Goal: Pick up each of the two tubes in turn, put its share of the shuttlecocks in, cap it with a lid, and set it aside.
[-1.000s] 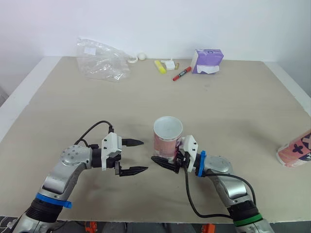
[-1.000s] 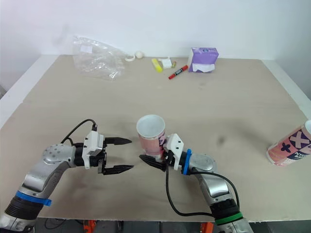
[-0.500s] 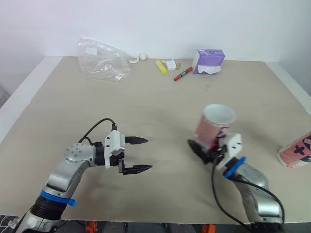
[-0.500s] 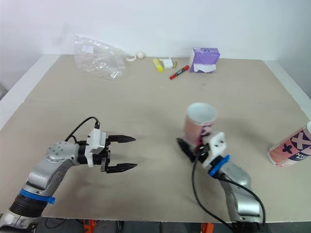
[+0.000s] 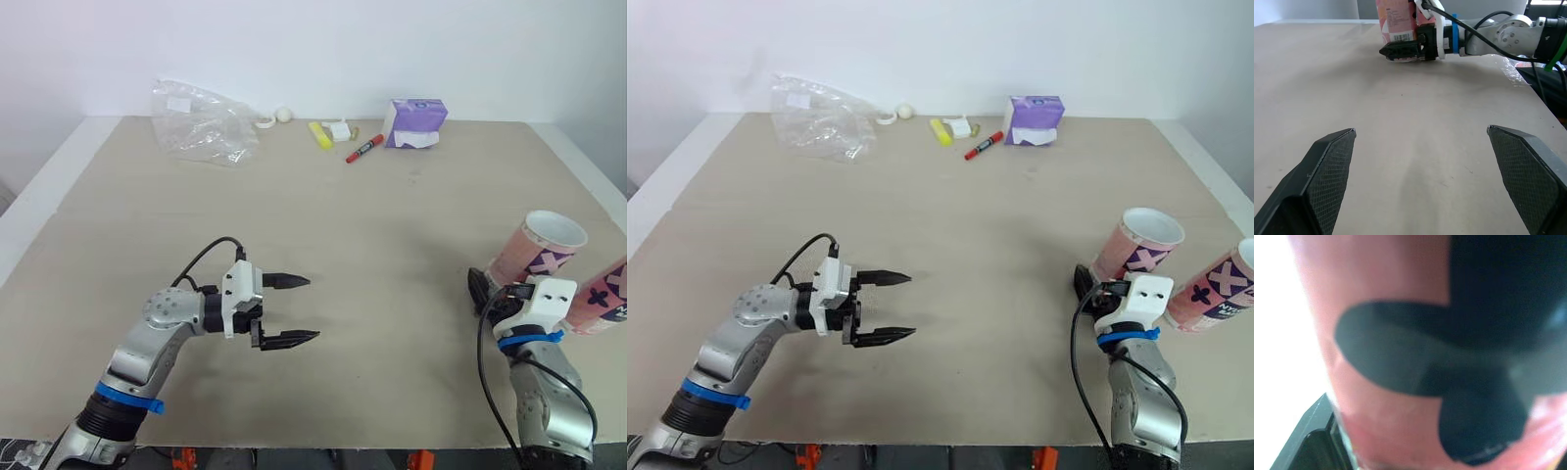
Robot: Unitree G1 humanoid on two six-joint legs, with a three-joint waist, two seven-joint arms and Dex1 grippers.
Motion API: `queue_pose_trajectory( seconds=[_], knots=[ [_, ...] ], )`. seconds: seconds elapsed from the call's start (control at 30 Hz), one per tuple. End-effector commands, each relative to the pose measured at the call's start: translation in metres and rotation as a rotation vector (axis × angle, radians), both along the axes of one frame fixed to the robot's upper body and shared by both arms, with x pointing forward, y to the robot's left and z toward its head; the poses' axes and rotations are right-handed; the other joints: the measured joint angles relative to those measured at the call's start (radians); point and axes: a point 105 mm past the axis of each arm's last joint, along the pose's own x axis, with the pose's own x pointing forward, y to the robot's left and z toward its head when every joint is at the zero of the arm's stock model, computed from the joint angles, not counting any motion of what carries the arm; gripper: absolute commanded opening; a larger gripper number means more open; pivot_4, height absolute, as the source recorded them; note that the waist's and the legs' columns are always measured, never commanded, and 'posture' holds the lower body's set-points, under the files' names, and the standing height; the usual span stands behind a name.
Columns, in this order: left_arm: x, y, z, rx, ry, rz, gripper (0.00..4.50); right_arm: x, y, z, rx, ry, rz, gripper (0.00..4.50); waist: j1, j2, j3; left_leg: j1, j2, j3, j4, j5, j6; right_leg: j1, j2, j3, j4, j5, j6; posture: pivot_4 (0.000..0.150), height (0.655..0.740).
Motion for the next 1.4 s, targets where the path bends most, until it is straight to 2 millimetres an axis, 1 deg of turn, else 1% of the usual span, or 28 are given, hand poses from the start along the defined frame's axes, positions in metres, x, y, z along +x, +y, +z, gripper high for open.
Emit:
queue_pose_trajectory(
  seconds=[0.03,0.1,0.2,0.5,0.57,0.6,0.8,1.03,1.2,1.33,1.4],
  knots=[
    [-0.001,-0.002,0.008,-0.01,-0.041,-0.002,4.5,0.0,-0.016,0.008,0.011,-0.037,-0.069,3.73,0.0,0.0,0.0,0.0,0.0,0.0,0.0,0.0,0.0,0.0,0.0,0.0,0.0,0.0,0.0,0.15,0.74],
    [-0.002,-0.002,0.007,-0.009,-0.041,0.0,4.5,0.001,-0.018,0.006,0.006,-0.033,-0.076,3.73,-0.001,0.0,0.0,0.0,0.0,0.0,0.0,0.0,0.0,0.0,0.0,0.0,0.0,0.0,0.0,0.15,0.74],
    [-0.002,-0.002,0.006,-0.009,-0.041,0.006,4.5,0.0,-0.026,0.004,0.02,-0.031,-0.123,3.73,-0.001,0.0,0.0,0.0,0.0,0.0,0.0,0.0,0.0,0.0,0.0,0.0,0.0,0.0,0.0,0.15,0.74],
    [-0.001,-0.001,0.005,-0.004,-0.043,0.019,4.5,0.004,-0.02,0.0,0.004,-0.012,-0.071,3.73,-0.001,0.0,0.0,0.0,0.0,0.0,0.0,0.0,0.0,0.001,0.0,0.0,0.0,0.0,0.0,0.15,0.74],
    [0.0,0.0,0.005,0.0,-0.044,0.02,4.5,0.003,-0.018,0.0,0.002,-0.01,-0.061,4.4,-0.001,0.0,0.0,0.0,0.0,0.0,0.0,0.0,0.0,0.001,0.0,0.0,0.0,0.0,0.0,0.15,0.74],
    [0.0,0.0,0.004,0.001,-0.045,0.019,4.5,0.003,-0.016,0.0,-0.004,-0.009,-0.052,4.48,-0.001,0.0,0.0,0.0,0.0,0.0,0.0,0.0,0.0,0.001,0.0,0.0,0.0,0.0,0.0,0.15,0.74],
    [0.0,-0.001,0.004,0.001,-0.045,0.012,4.5,-0.004,-0.011,-0.001,-0.026,-0.003,-0.031,4.48,-0.001,0.0,0.0,0.0,0.0,0.0,0.0,0.0,0.0,0.001,0.0,0.0,0.0,-0.001,0.0,0.15,0.74],
    [0.004,-0.002,0.005,-0.007,-0.037,0.012,4.5,-0.022,-0.004,0.002,-0.047,0.002,-0.005,4.48,0.0,0.0,0.0,0.0,0.0,0.0,0.0,0.0,0.0,0.001,0.0,0.0,0.0,-0.001,0.0,0.15,0.74],
    [0.005,-0.002,0.004,-0.005,-0.034,0.004,4.5,-0.033,-0.004,0.002,-0.06,0.015,-0.002,4.48,0.0,0.0,0.0,0.0,0.0,0.0,0.0,0.0,0.0,0.001,0.0,0.0,0.0,-0.001,0.0,0.15,0.74],
    [0.008,-0.002,0.001,0.004,-0.034,-0.001,4.5,-0.05,0.001,0.004,-0.073,0.032,0.017,4.48,0.001,0.001,-0.001,0.0,0.0,0.0,0.0,0.0,0.0,0.0,0.0,0.0,0.0,-0.001,0.0,0.15,0.74],
    [0.009,-0.001,0.0,0.006,-0.032,0.003,4.5,-0.062,0.006,0.004,-0.083,0.054,0.042,4.48,0.002,0.001,-0.001,0.0,0.0,0.0,-0.001,0.0,0.0,0.0,0.0,0.0,0.0,-0.002,0.0,0.15,0.74]
  ],
)
